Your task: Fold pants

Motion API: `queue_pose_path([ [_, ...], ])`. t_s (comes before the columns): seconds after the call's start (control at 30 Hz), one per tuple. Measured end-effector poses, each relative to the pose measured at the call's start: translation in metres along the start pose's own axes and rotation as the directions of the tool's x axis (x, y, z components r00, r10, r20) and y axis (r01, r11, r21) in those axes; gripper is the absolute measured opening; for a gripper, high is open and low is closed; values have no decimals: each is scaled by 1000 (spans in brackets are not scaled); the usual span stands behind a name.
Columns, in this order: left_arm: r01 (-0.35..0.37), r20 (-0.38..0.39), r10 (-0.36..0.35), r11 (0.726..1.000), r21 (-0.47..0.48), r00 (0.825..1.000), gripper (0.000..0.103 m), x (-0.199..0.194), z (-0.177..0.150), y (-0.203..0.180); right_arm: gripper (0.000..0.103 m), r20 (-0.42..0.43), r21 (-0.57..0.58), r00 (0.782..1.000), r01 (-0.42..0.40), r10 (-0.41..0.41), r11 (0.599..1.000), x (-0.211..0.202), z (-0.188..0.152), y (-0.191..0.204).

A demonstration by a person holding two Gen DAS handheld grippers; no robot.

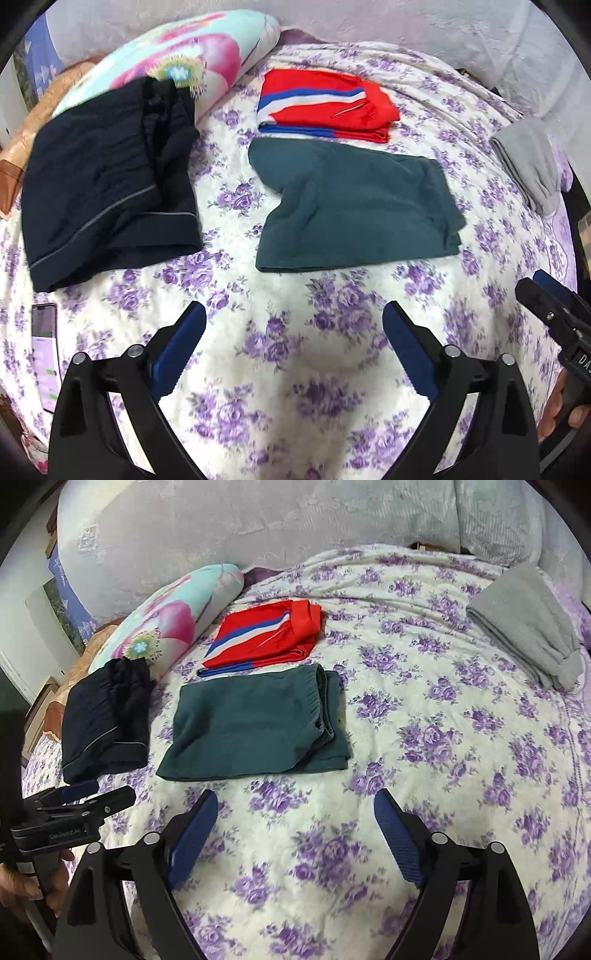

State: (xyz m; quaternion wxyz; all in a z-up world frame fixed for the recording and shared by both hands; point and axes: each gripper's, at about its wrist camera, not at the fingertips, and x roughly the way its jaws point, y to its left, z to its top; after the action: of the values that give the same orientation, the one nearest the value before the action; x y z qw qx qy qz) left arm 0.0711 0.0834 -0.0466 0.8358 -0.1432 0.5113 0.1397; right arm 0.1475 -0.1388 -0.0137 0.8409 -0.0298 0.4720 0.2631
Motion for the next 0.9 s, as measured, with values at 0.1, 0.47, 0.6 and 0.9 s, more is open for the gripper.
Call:
queue_pose_path([
  [0.1,-24,34,23,1000,20,999,94,-22,-6,-7,90,29,-13,999,28,-28,1000,-16,-6,5],
  [0.47,-51,88,45,996,70,995,95,-64,-27,-28,99,70,-26,995,80,-78,996,-44,-23,15],
  [0.6,-49,90,43,996,69,995,95,-68,-29,-28,99,68,-28,994,88,-86,996,-47,-27,18],
  [0.9,-50,90,44,997,67,995,97,-71,-30,-29,99,66,-26,994,90,-88,996,-48,-29,22],
])
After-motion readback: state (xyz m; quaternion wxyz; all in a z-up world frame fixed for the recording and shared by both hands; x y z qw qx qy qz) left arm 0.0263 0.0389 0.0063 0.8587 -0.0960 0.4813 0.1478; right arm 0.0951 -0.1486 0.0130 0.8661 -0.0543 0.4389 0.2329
